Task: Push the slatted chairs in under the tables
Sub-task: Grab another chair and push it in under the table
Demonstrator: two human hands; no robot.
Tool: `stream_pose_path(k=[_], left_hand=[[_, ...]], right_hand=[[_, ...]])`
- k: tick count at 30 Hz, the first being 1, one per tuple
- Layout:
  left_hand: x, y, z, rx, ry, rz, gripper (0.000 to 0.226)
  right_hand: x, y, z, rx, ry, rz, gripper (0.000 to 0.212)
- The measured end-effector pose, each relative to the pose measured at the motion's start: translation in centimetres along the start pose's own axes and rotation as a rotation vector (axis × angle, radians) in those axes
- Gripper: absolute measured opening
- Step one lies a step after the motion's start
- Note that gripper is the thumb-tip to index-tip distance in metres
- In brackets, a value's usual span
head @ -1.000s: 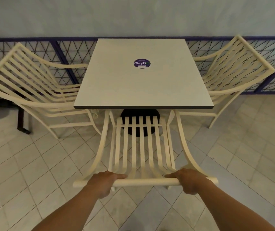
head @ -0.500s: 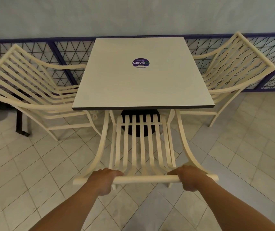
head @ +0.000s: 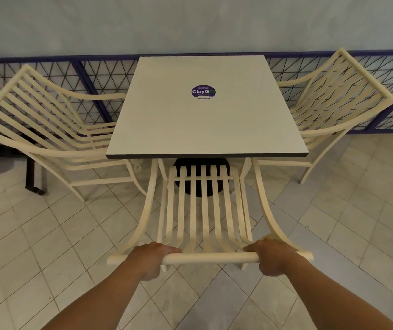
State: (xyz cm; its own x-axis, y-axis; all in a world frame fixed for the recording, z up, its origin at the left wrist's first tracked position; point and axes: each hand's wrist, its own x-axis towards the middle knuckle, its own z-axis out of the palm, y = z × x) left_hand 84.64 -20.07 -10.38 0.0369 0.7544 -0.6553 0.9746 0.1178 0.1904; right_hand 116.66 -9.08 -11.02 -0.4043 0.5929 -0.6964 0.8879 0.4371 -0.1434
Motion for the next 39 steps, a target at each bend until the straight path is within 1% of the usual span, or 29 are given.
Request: stream_pose_path(k=[4,8,12,16,20,25,34,39], left_hand=[[-0.3,0.2,0.2,0.04,0.039,-0.025,0.077],[-0.3,0.4,0.3,0.057,0.034,-0.037,0.082],[-0.3,0.5,0.1,0.066,0.014,-0.025,0.084],[-0.5,0.7,0.3,0.076,-0.012,-0.001,0.085],[-1.1,1.2,0.6,0.071,-0.004,0.016,0.084],[-0.8,1.2,0.8,0.066,0.016,-0.002,0.084],[0.4,0.9,0.0,0.08,0.021,0.021,0.084],[1.3,0.9,-0.8,0.082,0.028,0.03,0.083]], right_hand=[[-0.3,0.0,0.1,0.029,0.016,-0.001,0.065],[-0.5,-0.1,0.4,-0.01,0.045,0.012,0.066],[-0.6,-0.3,0.7,-0.044,0.074,0.037,0.066],[-1.0,-0.3,1.0,-0.08,0.089,0.026,0.06],[-1.6,-0.2,1.4,-0.09,0.101,0.018,0.057],[-1.6,-0.2,1.4,-0.092,0.119,0.014,0.057],[-1.1,-0.1,0.6,-0.12,0.128,0.005,0.055],[-0.1,0.5,0.1,-0.09,0.127,0.012,0.059]])
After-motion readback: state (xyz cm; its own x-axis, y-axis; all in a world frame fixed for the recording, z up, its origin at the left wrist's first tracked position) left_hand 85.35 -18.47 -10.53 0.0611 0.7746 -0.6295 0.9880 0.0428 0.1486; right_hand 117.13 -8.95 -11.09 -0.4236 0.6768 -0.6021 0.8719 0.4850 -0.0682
